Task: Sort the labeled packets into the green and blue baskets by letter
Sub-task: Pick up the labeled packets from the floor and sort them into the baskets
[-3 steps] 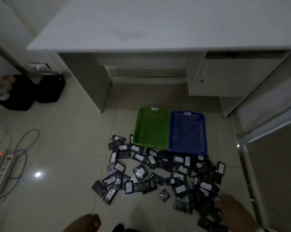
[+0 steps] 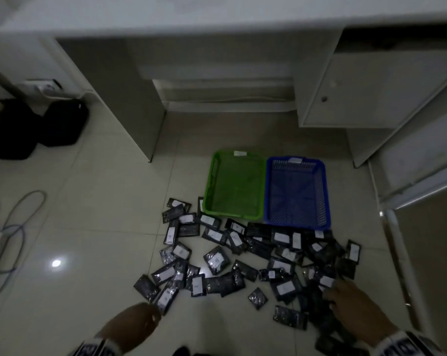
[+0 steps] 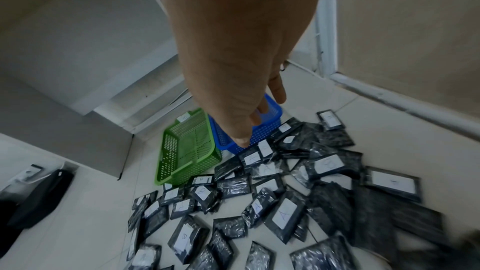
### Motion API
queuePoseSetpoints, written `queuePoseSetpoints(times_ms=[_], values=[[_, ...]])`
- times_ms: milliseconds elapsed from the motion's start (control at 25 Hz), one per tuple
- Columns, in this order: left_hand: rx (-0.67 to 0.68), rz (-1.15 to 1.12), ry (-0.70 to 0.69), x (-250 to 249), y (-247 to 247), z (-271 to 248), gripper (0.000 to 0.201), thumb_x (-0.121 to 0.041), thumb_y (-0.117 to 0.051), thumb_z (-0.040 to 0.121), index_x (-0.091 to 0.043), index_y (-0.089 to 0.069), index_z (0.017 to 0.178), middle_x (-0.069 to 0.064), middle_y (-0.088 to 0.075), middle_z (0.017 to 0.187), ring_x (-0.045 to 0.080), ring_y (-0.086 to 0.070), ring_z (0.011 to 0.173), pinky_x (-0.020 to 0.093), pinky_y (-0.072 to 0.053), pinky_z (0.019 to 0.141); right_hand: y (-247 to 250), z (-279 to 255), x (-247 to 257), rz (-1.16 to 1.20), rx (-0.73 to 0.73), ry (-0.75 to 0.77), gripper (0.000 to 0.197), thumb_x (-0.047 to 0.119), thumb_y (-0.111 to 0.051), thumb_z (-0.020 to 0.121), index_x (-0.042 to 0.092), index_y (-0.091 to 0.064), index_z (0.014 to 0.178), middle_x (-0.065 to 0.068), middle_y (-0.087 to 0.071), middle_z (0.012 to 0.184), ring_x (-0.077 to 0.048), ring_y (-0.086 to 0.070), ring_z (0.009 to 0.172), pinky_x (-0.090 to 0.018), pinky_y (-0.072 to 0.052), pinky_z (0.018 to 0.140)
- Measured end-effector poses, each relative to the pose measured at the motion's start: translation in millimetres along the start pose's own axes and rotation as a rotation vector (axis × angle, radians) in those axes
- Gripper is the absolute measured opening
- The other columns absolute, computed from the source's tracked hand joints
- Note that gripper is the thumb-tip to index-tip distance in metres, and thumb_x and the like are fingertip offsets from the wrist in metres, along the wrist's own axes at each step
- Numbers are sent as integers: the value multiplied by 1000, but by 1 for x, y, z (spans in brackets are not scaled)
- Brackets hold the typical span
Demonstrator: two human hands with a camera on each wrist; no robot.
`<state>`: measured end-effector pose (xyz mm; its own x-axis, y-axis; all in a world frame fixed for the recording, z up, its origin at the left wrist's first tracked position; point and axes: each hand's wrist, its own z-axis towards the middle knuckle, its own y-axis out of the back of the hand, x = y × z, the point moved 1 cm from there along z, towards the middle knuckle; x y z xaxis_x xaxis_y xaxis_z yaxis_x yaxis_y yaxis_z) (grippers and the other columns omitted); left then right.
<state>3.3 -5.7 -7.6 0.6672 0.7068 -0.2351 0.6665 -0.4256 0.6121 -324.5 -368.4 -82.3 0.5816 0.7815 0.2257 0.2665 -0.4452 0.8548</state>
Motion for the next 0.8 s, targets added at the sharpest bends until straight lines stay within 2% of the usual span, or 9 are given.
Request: queuePoseSetpoints(times_ms=[40, 120, 200, 280, 360, 440, 560, 640, 800], values=[[-21, 43, 26, 6, 0, 22, 29, -42, -37, 94, -33, -58, 112, -6, -58, 117, 12, -57, 110, 20, -42, 90, 5, 19, 20, -23, -37, 26, 25, 24, -80, 61, 31, -69, 82, 3, -65, 92, -18, -67, 80, -25, -54, 63], [-49, 141, -72, 17, -16, 88, 34, -41, -26, 93, -29, -51, 113, -1, -58, 121, 16, -58, 106, 25, -44, 91, -39, 81, 21, -92, -68, 117, 18, 17, -65, 78, 24, -70, 93, 1, -63, 103, -22, -63, 91, -29, -54, 74], [-39, 177, -38, 28, -31, 153, 30, -31, -31, 96, -26, -58, 110, -2, -59, 116, 15, -59, 97, 26, -46, 87, -84, 138, 30, -15, -31, 106, 17, 8, -65, 73, 20, -70, 84, -5, -65, 91, -27, -65, 81, -34, -57, 67], [-99, 145, -82, 37, -34, 213, 26, -22, -39, 94, -23, -61, 108, -3, -59, 112, 15, -59, 101, 26, -47, 87, -113, 192, 42, -9, -57, 178, 16, 7, -61, 73, 17, -69, 84, -8, -63, 87, -32, -65, 80, -37, -57, 65], [-161, 121, -143, 43, -46, 263, 23, -22, -45, 93, -24, -62, 107, -3, -59, 111, 14, -59, 101, 27, -47, 87, -132, 237, 70, 42, -74, 185, 23, 13, -54, 87, 19, -67, 105, -7, -59, 106, -28, -58, 103, -35, -50, 84], [-223, 36, -182, 49, -64, 302, 24, -30, -52, 91, -26, -58, 114, -3, -57, 115, 10, -57, 98, 22, -46, 86, -152, 269, 88, 96, -5, 123, 30, 19, -51, 94, 22, -55, 123, -2, -49, 123, -21, -48, 117, -29, -42, 92], [-193, -38, -323, 48, -86, 345, 73, -41, -73, 75, -31, -36, 137, -5, -36, 138, 13, -47, 117, 27, -45, 96, -177, 299, 111, 249, -18, 42, 38, 31, -58, 91, 23, -47, 126, -3, -45, 129, -21, -51, 115, -32, -46, 92], [-113, 61, -378, 42, -98, 360, 101, -37, -81, 63, -39, -19, 142, -9, -21, 144, 16, -40, 123, 36, -47, 97, -188, 313, 122, 314, -22, -38, 50, 42, -63, 85, 22, -45, 127, -3, -47, 128, -21, -50, 115, -31, -46, 89], [-132, 304, -496, 22, -111, 368, 100, -27, -81, 64, -37, -18, 141, -8, -9, 151, 25, -36, 123, 42, -51, 89, -196, 327, 139, 295, -73, -154, 59, 43, -72, 73, 23, -42, 120, -6, -50, 121, -26, -50, 113, -39, -51, 85]])
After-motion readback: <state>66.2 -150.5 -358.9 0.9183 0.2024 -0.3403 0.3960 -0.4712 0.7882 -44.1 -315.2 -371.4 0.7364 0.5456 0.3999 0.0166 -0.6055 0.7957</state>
